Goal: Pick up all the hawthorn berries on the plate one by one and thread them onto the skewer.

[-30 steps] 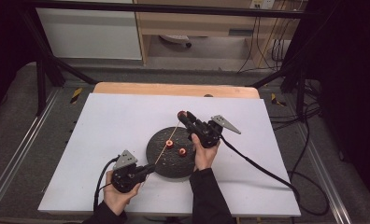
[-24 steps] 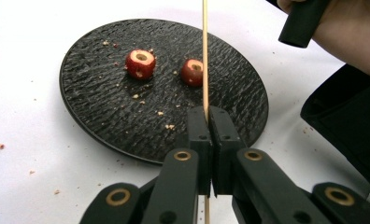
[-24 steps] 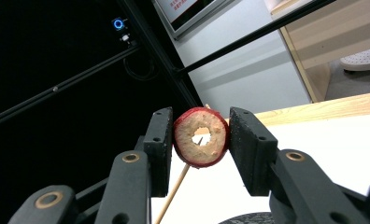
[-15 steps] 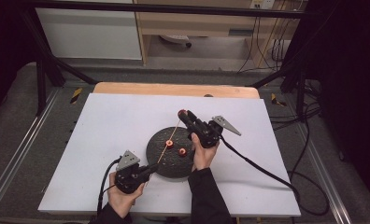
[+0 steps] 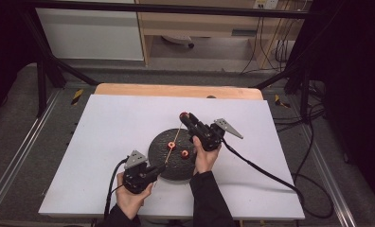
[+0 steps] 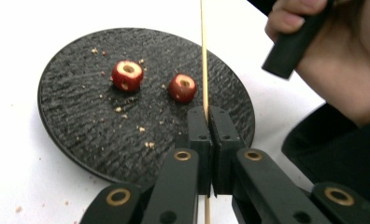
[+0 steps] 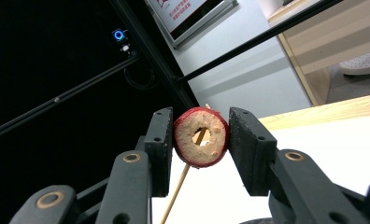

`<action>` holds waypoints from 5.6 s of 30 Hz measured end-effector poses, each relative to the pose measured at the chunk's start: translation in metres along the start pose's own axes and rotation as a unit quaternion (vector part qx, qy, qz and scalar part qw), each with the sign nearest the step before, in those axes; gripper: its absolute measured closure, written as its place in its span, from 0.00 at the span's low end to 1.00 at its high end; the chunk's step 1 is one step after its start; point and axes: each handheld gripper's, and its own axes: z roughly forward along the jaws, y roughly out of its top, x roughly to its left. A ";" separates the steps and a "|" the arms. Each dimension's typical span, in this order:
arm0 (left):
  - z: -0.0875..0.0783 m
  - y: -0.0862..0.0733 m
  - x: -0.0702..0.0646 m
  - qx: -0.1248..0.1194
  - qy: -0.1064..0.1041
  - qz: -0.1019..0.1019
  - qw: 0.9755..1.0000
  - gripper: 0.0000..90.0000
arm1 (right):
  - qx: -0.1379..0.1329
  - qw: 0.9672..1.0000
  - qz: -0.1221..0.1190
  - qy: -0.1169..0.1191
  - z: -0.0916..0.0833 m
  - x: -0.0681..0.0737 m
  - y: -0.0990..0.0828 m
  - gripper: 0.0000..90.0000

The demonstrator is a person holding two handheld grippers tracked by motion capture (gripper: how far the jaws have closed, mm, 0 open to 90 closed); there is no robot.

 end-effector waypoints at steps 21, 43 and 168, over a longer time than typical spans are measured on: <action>0.020 0.028 0.004 -0.009 0.006 0.023 1.000 0.98 | 0.034 0.999 0.001 0.008 -0.009 0.005 -0.010 0.69; 0.033 0.045 0.001 -0.021 0.005 0.038 0.999 0.98 | 0.066 0.998 -0.006 0.024 -0.023 0.012 -0.023 0.69; -0.038 -0.034 0.077 0.068 0.015 0.114 0.991 0.98 | 0.594 0.782 -0.176 -0.061 0.054 -0.011 -0.014 0.69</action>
